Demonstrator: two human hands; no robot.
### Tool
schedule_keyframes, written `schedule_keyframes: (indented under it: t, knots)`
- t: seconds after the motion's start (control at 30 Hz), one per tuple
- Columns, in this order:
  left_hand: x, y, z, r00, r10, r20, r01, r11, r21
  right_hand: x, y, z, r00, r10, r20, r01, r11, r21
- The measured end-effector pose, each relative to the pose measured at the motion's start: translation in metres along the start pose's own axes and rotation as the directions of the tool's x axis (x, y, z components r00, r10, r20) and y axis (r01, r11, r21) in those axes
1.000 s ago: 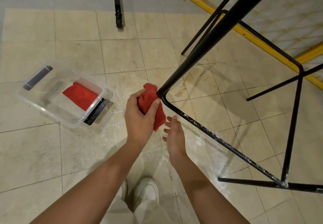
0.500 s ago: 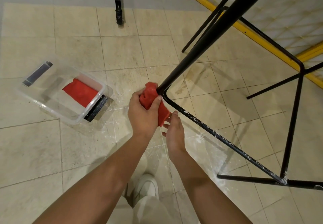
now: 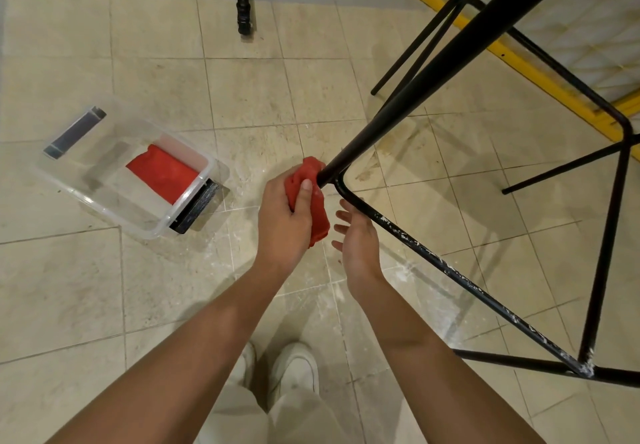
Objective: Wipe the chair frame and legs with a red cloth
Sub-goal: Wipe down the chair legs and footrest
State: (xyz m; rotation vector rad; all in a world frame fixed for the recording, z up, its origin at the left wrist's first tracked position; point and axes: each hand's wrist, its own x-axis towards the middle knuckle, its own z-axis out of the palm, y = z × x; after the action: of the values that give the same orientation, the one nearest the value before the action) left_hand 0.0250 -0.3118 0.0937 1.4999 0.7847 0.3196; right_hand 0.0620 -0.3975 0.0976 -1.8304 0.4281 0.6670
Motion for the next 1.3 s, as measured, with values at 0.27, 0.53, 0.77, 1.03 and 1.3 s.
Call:
schedule_keyframes:
  t: [0.27,0.53,0.77,1.03,1.3]
  knots:
    - [0.031,-0.040,-0.013,0.978,-0.189,0.088,0.168,0.964,0.204,0.017,0.009,0.016,0.998,-0.012,0.054,0.012,1.000,-0.016]
    - [0.018,-0.032,-0.006,0.999,-0.039,0.038,0.041,0.999,-0.033,0.030,0.022,0.024,0.998,0.007,0.057,-0.006,1.000,-0.025]
    - [0.019,-0.061,0.000,0.998,-0.045,-0.043,0.044,0.999,-0.026,0.034,0.040,0.034,0.996,0.009,0.093,-0.005,0.999,-0.041]
    - [0.049,-0.101,-0.025,0.978,-0.179,0.104,0.154,0.966,0.210,0.048,0.056,0.038,0.988,-0.033,0.149,0.045,0.996,-0.077]
    - [0.049,-0.095,-0.015,0.991,-0.085,0.104,0.089,0.996,-0.030,0.069,0.061,0.049,0.985,-0.102,0.138,0.106,0.994,-0.022]
